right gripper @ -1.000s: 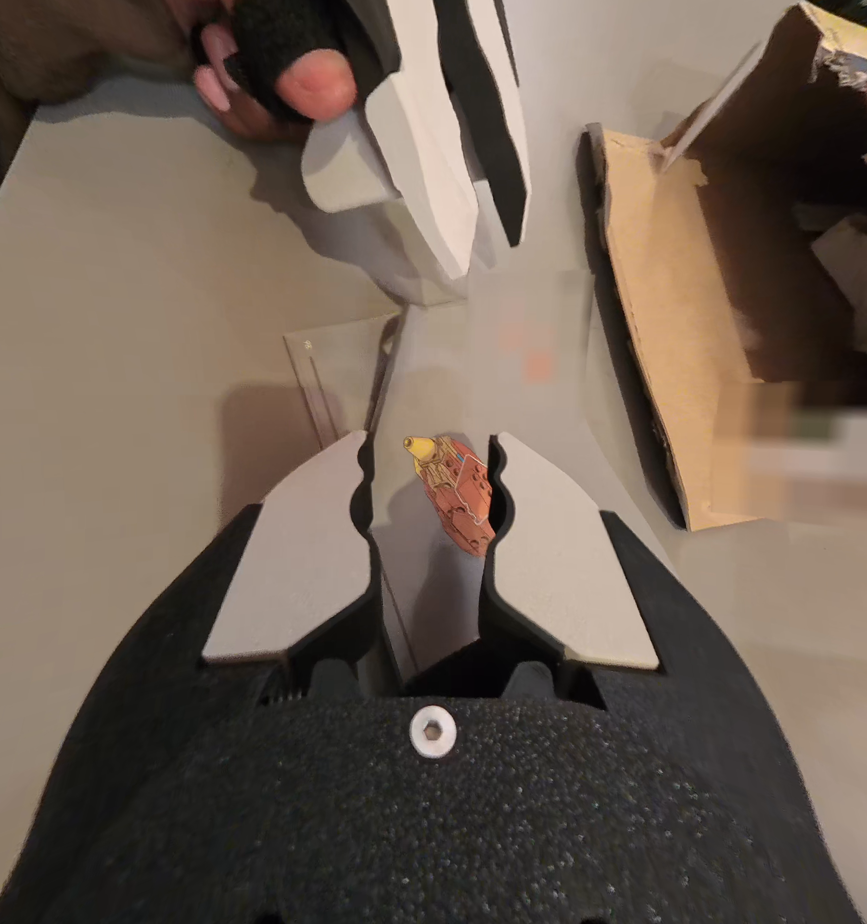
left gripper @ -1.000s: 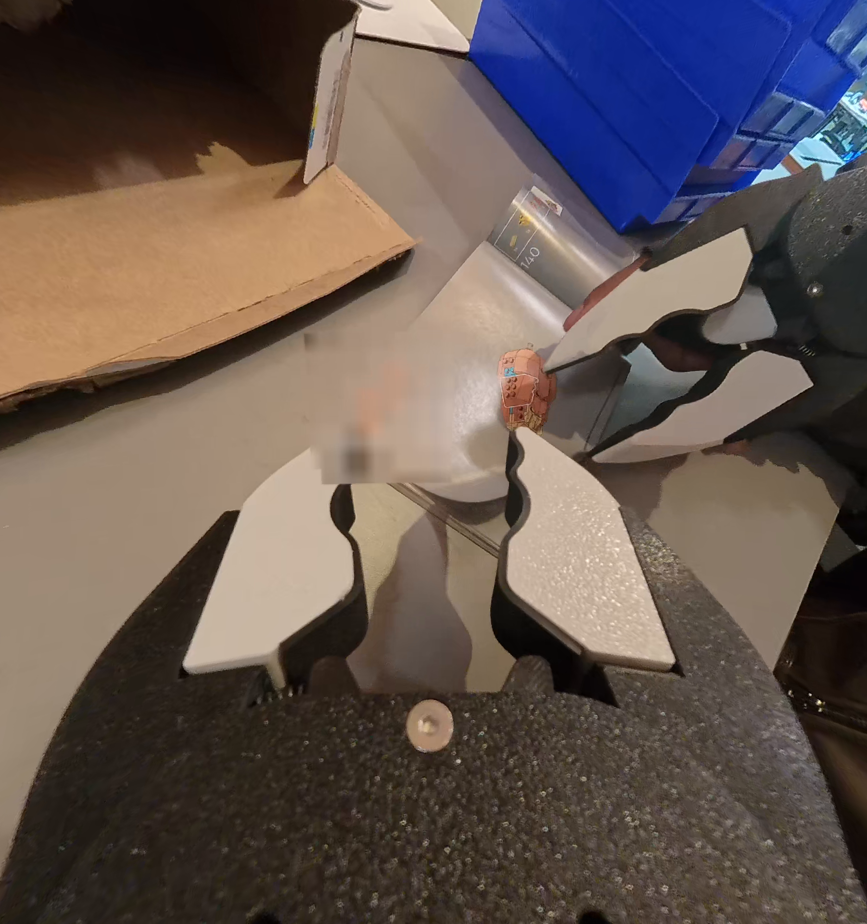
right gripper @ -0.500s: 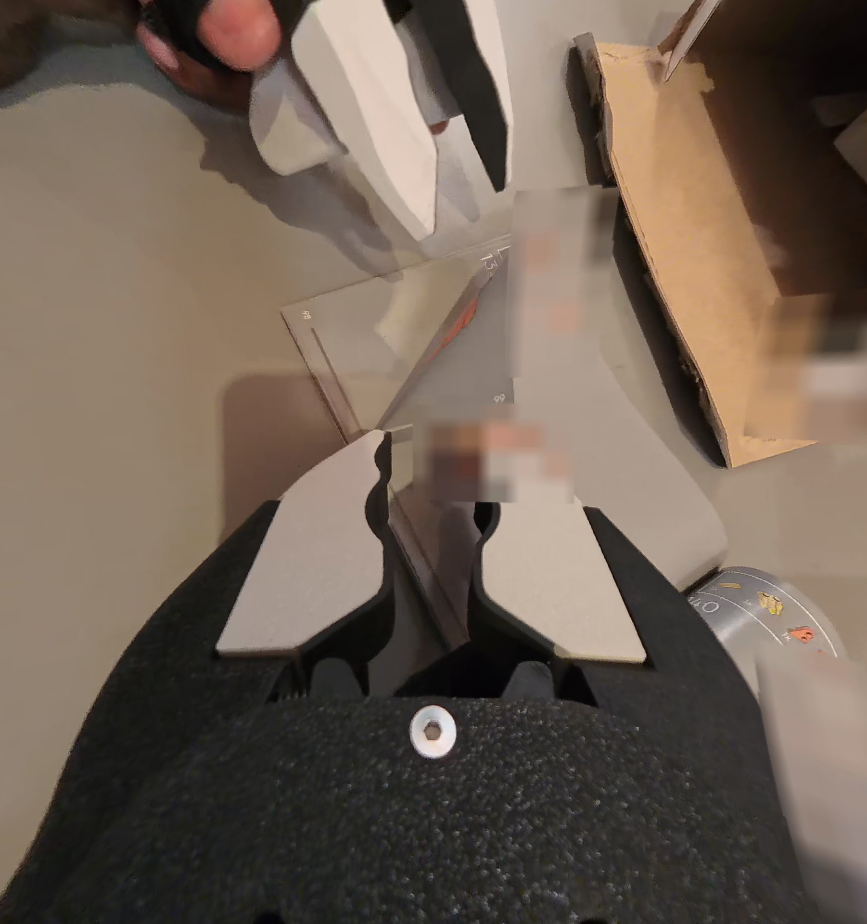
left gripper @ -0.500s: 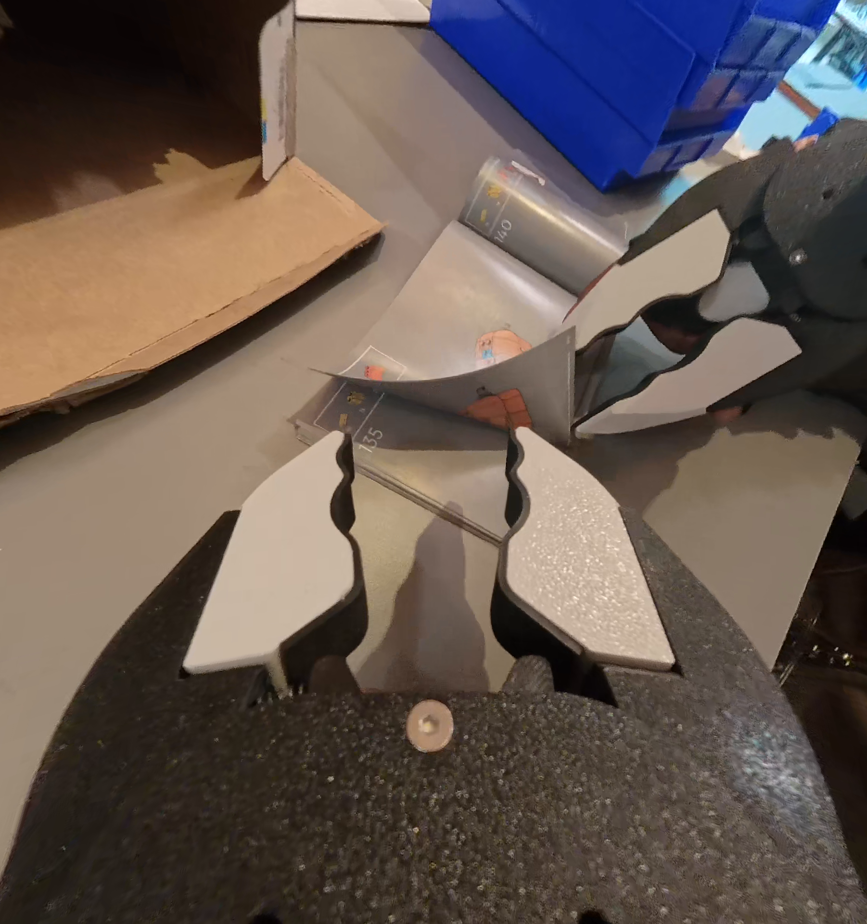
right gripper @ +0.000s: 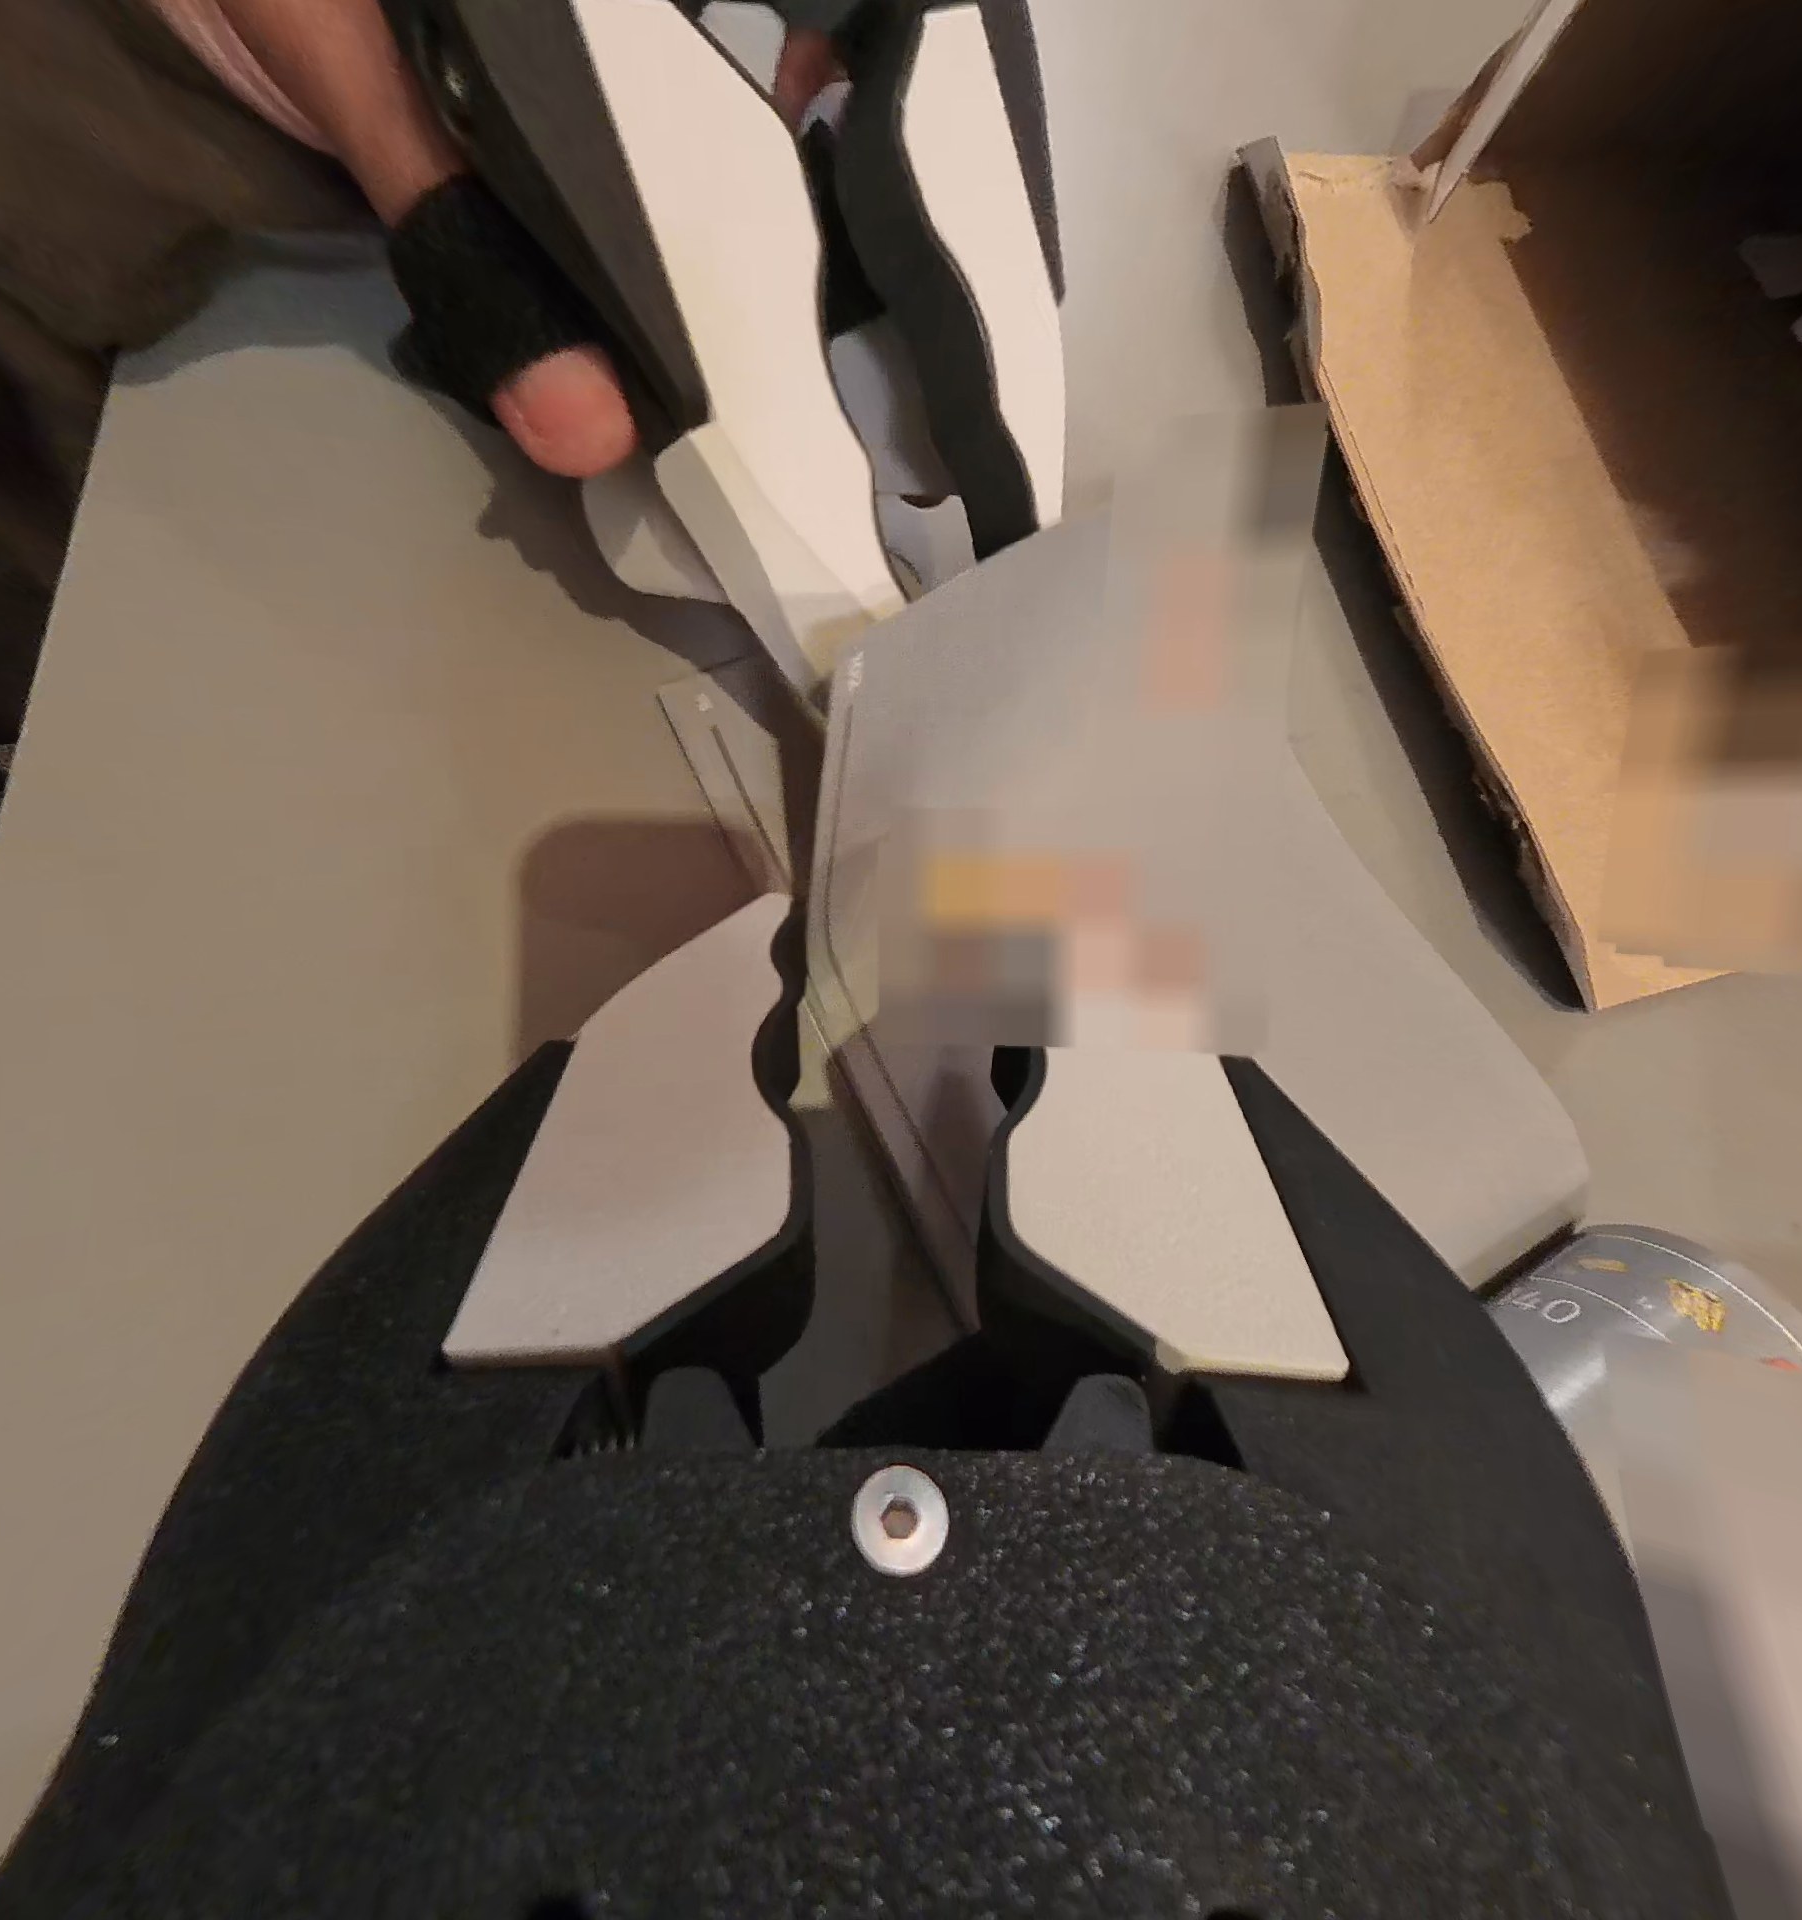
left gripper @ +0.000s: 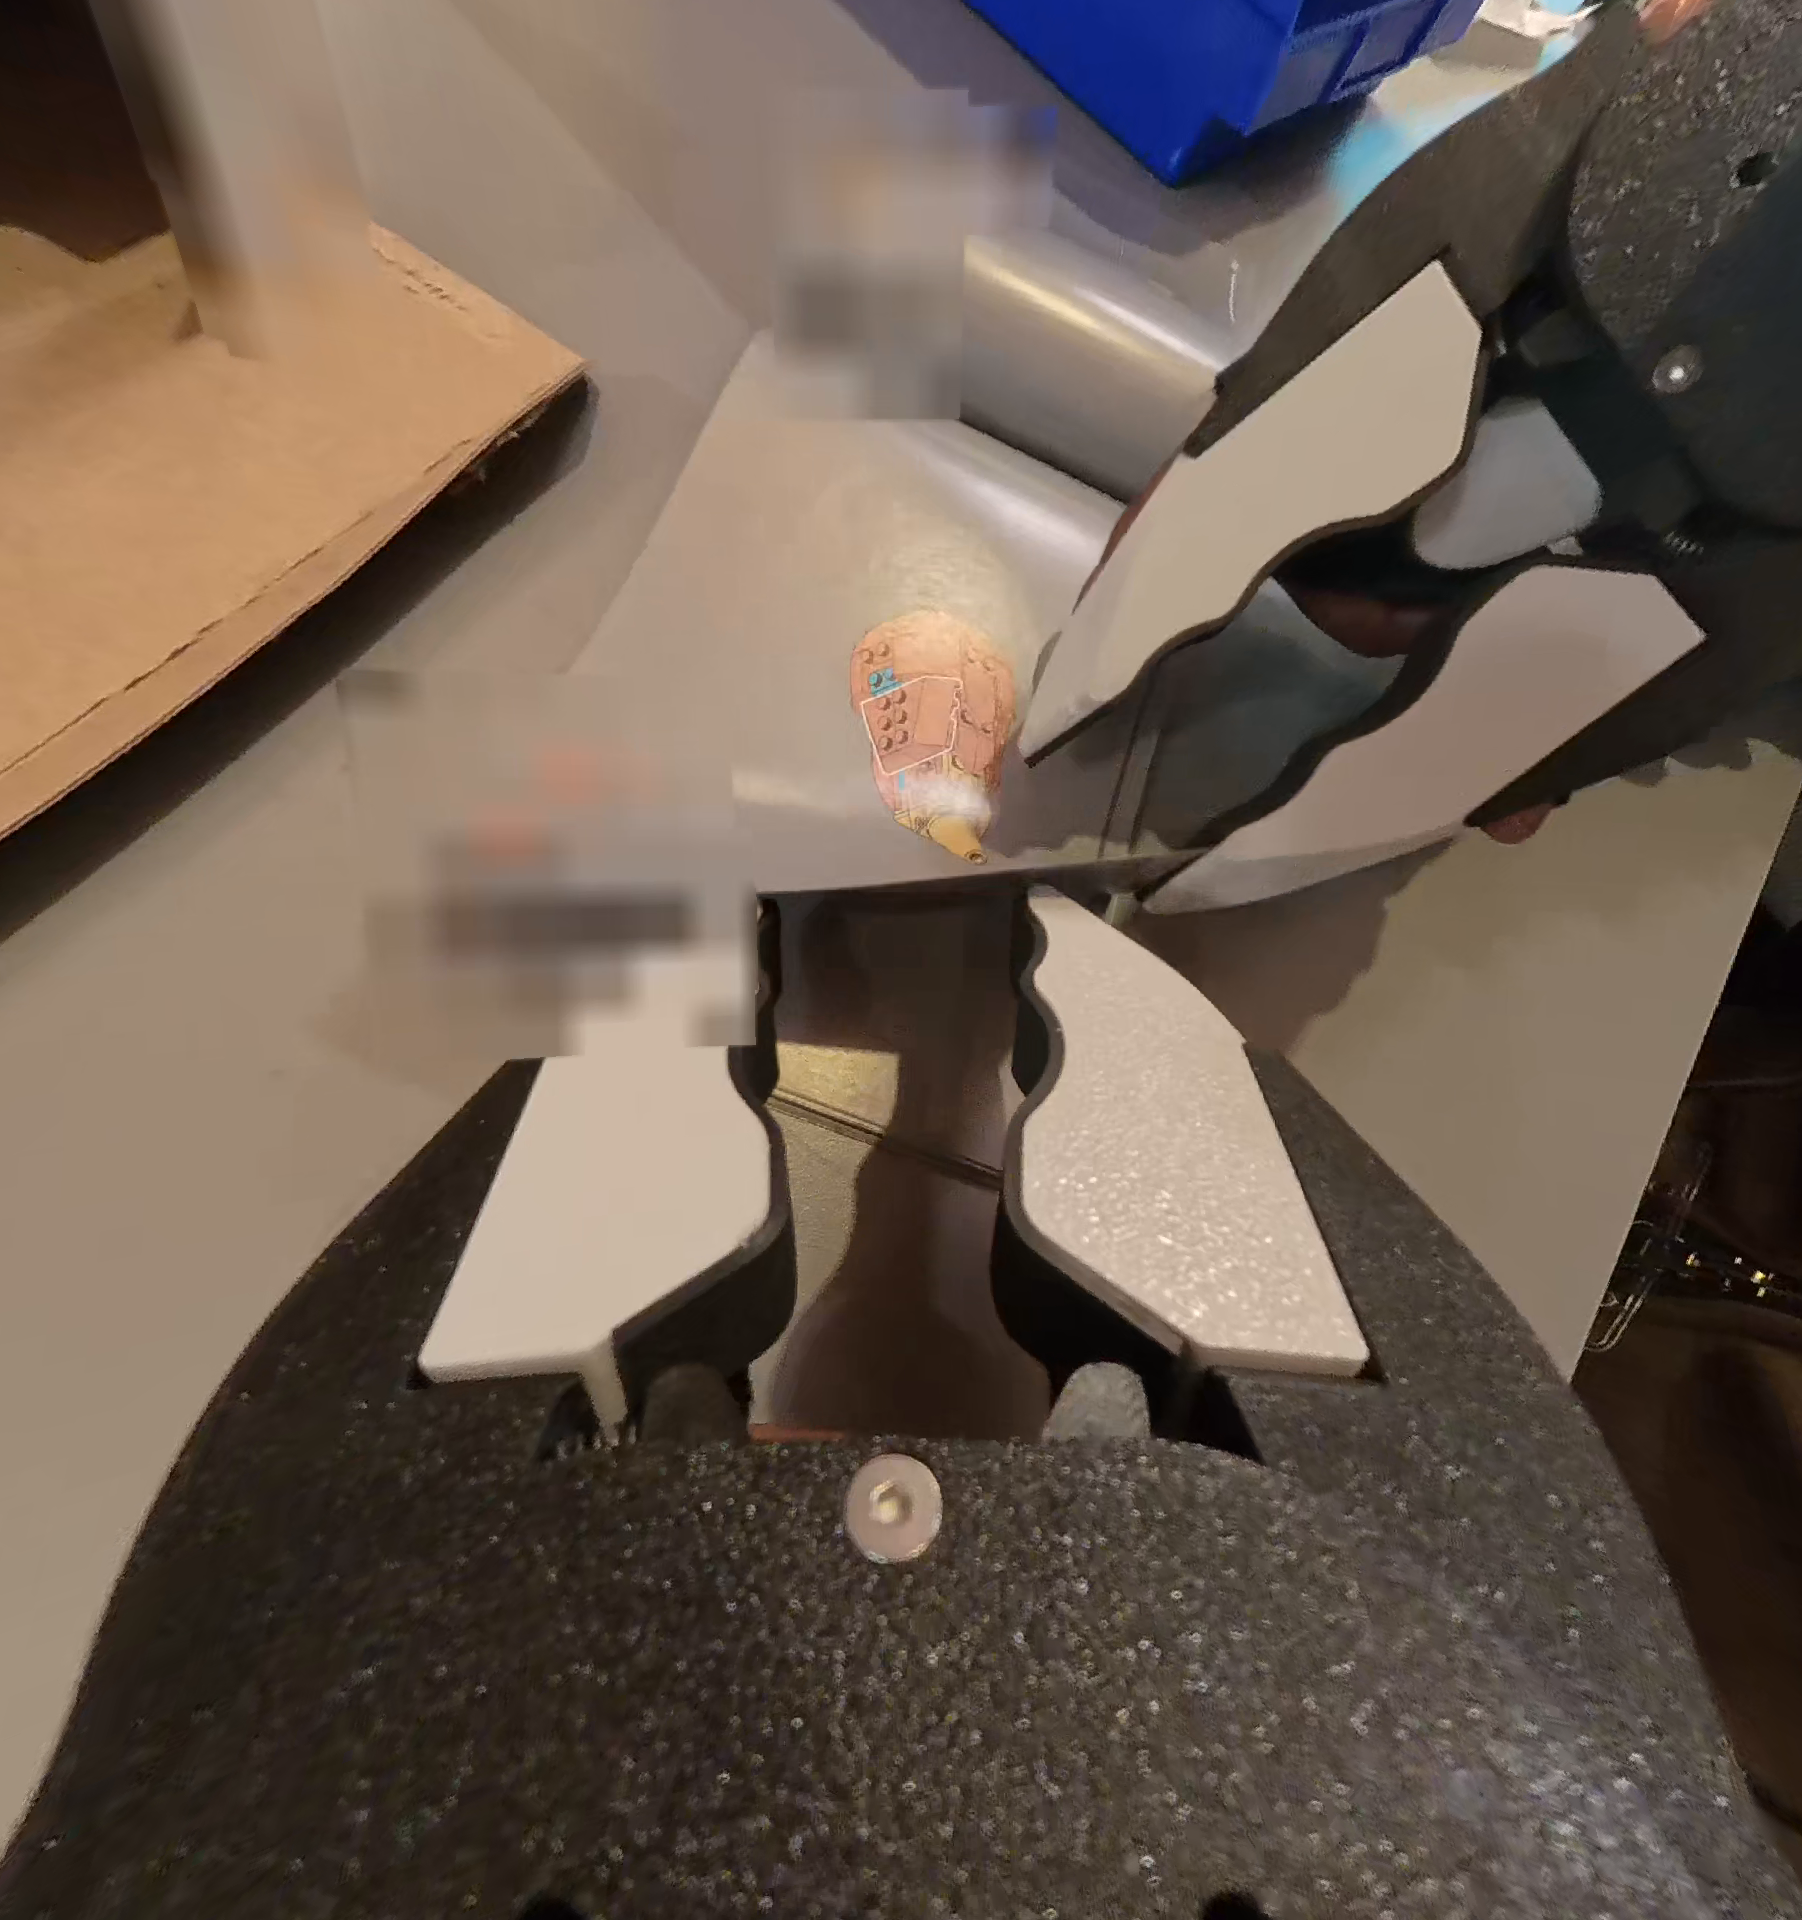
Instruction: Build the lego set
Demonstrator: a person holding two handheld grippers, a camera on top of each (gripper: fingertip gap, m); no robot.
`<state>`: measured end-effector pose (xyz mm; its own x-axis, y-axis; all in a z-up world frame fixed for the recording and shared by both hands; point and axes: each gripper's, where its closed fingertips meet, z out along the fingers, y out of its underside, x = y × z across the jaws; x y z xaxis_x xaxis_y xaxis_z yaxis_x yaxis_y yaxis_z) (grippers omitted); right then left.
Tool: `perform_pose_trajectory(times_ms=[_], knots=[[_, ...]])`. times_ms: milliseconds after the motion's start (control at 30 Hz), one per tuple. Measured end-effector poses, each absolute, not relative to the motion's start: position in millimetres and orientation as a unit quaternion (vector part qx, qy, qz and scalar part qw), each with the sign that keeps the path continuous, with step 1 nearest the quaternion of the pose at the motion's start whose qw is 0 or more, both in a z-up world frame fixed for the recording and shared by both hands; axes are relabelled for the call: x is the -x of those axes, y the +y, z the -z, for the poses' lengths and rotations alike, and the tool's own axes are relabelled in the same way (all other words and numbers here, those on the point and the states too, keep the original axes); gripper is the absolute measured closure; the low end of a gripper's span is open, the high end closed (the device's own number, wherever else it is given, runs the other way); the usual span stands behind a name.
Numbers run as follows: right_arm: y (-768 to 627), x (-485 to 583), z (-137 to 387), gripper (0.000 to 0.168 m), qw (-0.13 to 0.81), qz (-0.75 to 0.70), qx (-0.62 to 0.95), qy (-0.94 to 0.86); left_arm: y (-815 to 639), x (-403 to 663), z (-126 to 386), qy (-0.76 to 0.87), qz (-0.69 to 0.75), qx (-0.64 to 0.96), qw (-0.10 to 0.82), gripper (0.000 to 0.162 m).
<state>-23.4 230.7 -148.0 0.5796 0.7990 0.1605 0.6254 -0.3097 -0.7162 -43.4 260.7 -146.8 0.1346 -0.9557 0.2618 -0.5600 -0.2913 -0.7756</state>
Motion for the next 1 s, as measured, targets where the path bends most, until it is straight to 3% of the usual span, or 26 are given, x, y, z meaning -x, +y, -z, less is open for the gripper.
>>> perform_pose_trajectory(times_ms=[267, 433, 467, 833, 1000], knots=[[235, 32, 148, 0.132, 0.418, -0.067, 0.794, -0.436, 260, 39, 142, 0.527, 0.398, 0.703, 0.262, 0.123], [247, 15, 129, 0.168, 0.464, -0.049, 0.803, -0.37, 259, 39, 140, 0.528, 0.399, 0.701, 0.267, 0.122], [249, 8, 124, 0.168, 0.473, -0.049, 0.807, -0.351, 260, 40, 139, 0.525, 0.4, 0.701, 0.269, 0.122], [224, -122, 111, 0.164, 0.531, 0.016, 0.841, -0.101, 274, 49, 138, 0.498, 0.404, 0.714, 0.281, 0.121], [185, -183, 117, 0.146, 0.485, 0.117, 0.864, -0.074, 275, 49, 138, 0.496, 0.403, 0.716, 0.281, 0.121]])
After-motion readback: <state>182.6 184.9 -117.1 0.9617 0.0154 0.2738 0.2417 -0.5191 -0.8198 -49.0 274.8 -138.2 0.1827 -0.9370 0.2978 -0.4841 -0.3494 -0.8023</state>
